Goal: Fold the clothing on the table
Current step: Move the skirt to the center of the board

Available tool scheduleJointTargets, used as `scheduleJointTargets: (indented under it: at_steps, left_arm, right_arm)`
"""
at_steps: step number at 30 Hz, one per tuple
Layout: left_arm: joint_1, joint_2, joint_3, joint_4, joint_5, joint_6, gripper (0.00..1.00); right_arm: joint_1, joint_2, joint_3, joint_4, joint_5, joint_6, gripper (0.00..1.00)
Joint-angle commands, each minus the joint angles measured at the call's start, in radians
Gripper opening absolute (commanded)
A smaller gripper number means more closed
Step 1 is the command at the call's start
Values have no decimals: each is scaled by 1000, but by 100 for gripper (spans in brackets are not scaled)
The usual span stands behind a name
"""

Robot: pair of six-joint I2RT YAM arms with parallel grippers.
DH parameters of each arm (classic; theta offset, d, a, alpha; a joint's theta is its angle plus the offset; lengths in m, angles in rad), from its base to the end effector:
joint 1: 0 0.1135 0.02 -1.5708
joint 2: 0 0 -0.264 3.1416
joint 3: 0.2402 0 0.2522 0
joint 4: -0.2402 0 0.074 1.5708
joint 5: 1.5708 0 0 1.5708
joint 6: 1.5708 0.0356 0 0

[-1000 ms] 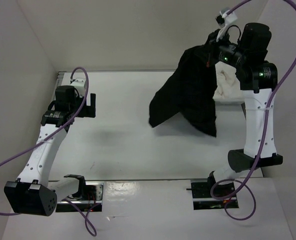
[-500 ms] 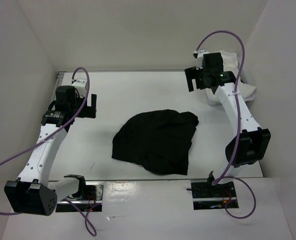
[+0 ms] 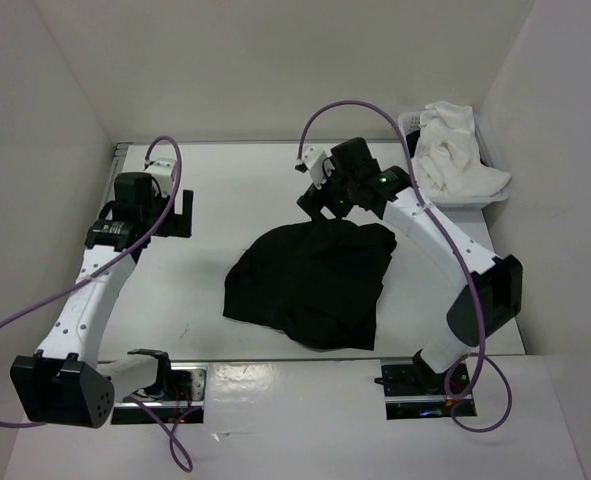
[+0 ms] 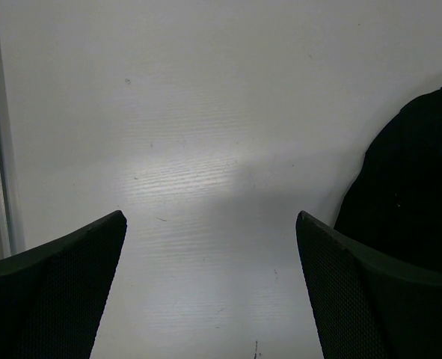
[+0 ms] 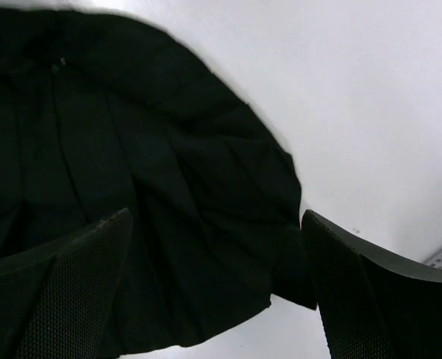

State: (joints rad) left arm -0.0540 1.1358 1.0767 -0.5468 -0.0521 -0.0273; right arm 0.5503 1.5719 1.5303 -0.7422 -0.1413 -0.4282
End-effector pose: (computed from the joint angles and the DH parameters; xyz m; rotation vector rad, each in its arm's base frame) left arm 0.2466 -0.0115 0.3359 -0.0006 2.1758 0.0103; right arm 0.2914 0.1846 0.3501 -1.1678 2.0462 0.2260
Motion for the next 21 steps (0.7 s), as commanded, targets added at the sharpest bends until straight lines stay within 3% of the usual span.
scheduleJointTargets:
  at_steps: [1, 9, 21]
  left_arm:
    - [0, 15, -4, 24, -38, 4, 100]
    - [0, 105, 15, 4, -140, -34, 100]
    - [0, 108, 25, -5, -153, -34, 100]
  right_arm:
    - [28, 95, -38, -20, -44, -81, 98]
    - [68, 302, -52, -20, -118, -135, 98]
    - [169, 367, -41, -22, -208, -144, 96]
